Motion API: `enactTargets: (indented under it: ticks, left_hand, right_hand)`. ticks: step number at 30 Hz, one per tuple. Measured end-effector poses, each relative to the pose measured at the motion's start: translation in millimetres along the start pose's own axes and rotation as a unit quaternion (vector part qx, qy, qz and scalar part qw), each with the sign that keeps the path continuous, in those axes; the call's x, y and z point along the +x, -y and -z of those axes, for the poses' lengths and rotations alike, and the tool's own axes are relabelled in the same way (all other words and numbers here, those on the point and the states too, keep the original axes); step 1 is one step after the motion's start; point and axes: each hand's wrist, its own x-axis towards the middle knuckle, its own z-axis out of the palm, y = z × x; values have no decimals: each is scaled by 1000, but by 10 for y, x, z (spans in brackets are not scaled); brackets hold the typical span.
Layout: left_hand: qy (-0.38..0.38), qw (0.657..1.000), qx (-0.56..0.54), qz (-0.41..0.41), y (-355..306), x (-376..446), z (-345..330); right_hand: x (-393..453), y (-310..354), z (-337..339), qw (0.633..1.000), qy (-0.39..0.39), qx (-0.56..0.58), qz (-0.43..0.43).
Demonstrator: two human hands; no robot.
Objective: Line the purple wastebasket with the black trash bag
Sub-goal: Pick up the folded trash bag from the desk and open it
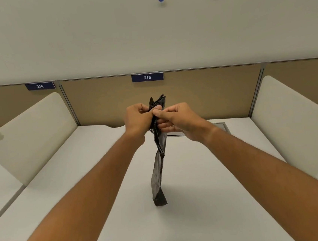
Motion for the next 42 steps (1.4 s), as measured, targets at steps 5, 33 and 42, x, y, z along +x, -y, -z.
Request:
enactTargets:
  ticks: [5,33,42]
  left_hand:
    - [7,997,-48,62,28,3,-16]
    - [173,909,332,-184,-53,87,92]
    - [-61,941,294,-159,-94,243,306]
  right_hand:
    - [43,-67,22,999,2,28,-26]
    - [100,212,218,997,-53,-39,26]
    - [0,202,490,983,-31,-181,-10]
